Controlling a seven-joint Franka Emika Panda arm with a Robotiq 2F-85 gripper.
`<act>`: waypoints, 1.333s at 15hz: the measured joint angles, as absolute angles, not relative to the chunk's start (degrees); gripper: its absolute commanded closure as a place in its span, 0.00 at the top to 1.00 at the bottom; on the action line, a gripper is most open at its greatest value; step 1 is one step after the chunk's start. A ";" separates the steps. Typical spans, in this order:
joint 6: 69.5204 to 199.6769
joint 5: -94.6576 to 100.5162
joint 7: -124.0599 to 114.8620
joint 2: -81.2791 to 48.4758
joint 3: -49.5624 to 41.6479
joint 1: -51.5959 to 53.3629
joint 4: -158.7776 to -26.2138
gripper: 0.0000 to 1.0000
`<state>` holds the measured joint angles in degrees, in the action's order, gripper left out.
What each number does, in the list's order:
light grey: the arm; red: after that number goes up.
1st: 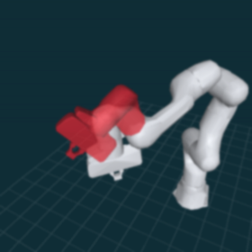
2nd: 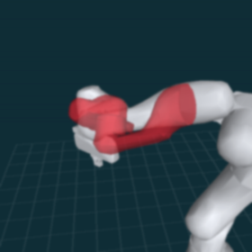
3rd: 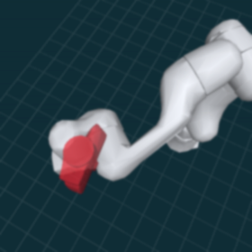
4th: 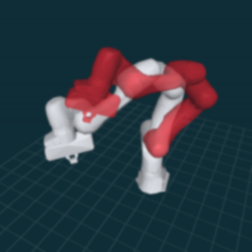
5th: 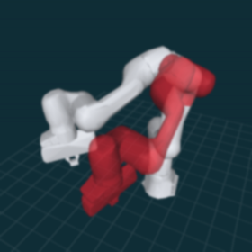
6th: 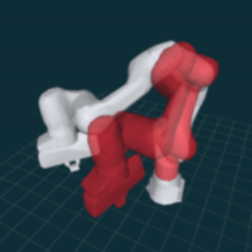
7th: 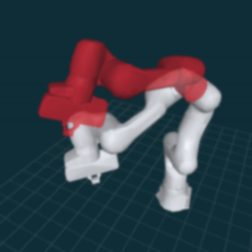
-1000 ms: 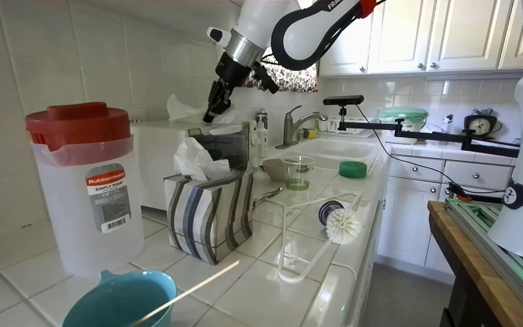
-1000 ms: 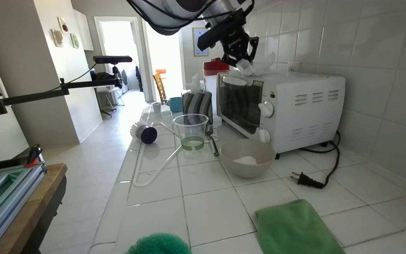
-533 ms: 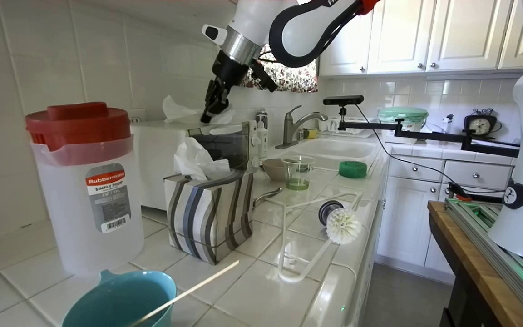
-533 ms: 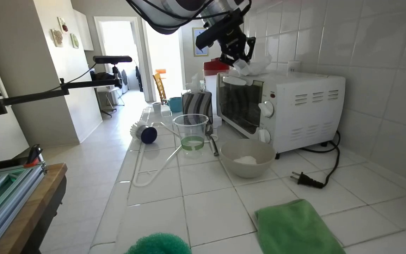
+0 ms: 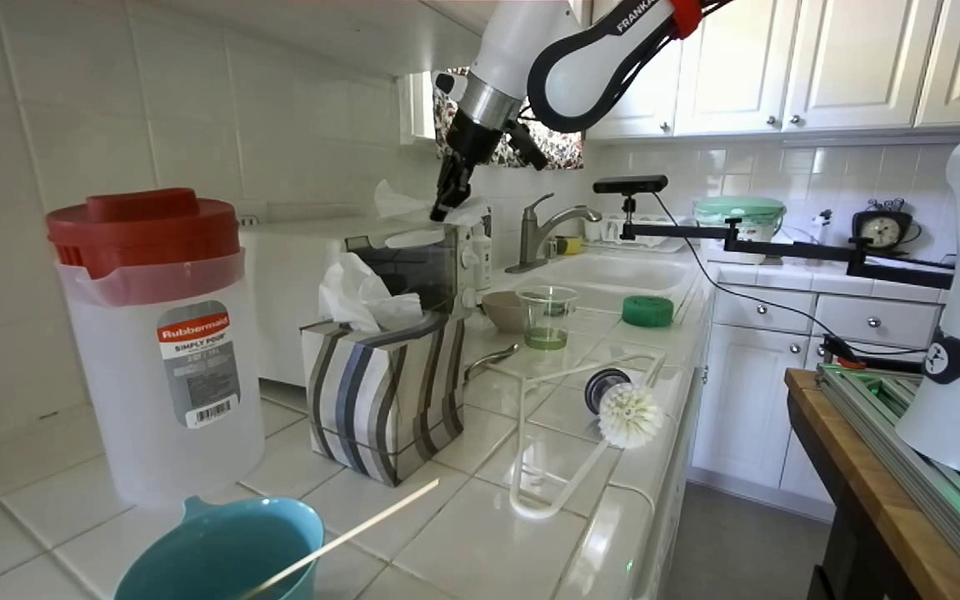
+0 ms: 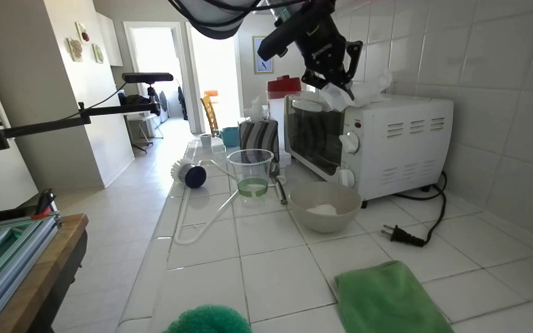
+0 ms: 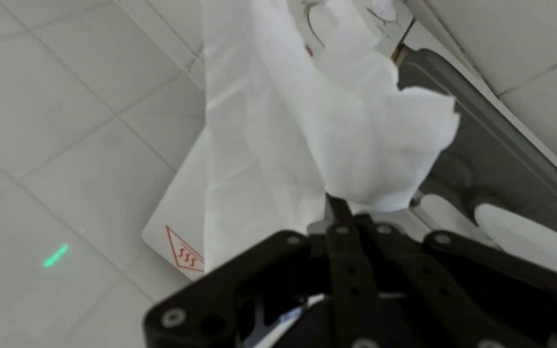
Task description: Use the white napkin to wipe the top of the oven.
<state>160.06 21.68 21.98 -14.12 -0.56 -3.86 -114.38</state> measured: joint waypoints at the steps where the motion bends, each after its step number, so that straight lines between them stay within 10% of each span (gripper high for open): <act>1: 160.12 21.68 21.98 -13.46 -0.95 -3.95 -115.29 0.00; 20: 158.92 21.69 22.71 -16.85 2.75 0.62 -110.28 0.00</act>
<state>158.92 21.69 22.71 -16.85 2.75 0.62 -110.28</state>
